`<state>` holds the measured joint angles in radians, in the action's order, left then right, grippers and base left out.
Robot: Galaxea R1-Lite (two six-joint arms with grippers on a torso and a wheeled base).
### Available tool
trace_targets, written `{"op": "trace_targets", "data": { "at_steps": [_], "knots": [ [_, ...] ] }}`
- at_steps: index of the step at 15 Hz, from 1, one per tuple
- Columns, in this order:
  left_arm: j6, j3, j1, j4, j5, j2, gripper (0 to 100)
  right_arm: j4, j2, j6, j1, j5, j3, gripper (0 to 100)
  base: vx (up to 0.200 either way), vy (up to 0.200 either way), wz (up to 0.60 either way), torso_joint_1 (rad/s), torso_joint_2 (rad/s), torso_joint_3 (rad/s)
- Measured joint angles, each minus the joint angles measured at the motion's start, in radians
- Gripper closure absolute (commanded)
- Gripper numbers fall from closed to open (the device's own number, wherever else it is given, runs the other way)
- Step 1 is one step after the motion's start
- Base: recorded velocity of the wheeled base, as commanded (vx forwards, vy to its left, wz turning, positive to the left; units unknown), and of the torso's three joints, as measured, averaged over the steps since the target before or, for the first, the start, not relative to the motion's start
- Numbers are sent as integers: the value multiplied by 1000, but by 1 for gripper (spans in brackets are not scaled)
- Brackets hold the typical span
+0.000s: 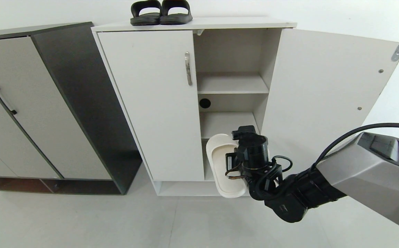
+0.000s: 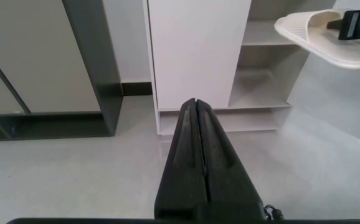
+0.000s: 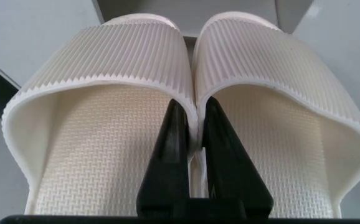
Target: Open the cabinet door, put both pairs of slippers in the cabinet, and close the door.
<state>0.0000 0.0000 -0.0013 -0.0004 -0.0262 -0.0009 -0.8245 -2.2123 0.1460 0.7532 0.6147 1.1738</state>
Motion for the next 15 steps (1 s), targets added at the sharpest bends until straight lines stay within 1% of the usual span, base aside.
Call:
{"op": "trace_targets", "data": {
  "at_steps": [6, 8, 10, 13, 15],
  "knots": [
    [0, 0, 0, 0, 0, 0, 100, -7, -57, 6, 1, 4, 35, 100, 0, 0, 0, 5, 3, -191],
    [0, 0, 0, 0, 0, 0, 100, -41, -78, 6, 3, 32, 45, 100, 0, 0, 0, 2, -2, -203],
    [0, 0, 0, 0, 0, 0, 100, -113, -98, -15, 5, 41, 47, 100, 0, 0, 0, 5, 0, -200],
    [1, 0, 0, 0, 0, 0, 100, -224, -111, -87, 13, 99, 40, 100, 0, 0, 0, 7, 5, -126],
    [1, 0, 0, 0, 0, 0, 100, -374, -122, -169, 14, 104, 29, 100, 0, 0, 0, 0, 0, 0]
  ]
}}
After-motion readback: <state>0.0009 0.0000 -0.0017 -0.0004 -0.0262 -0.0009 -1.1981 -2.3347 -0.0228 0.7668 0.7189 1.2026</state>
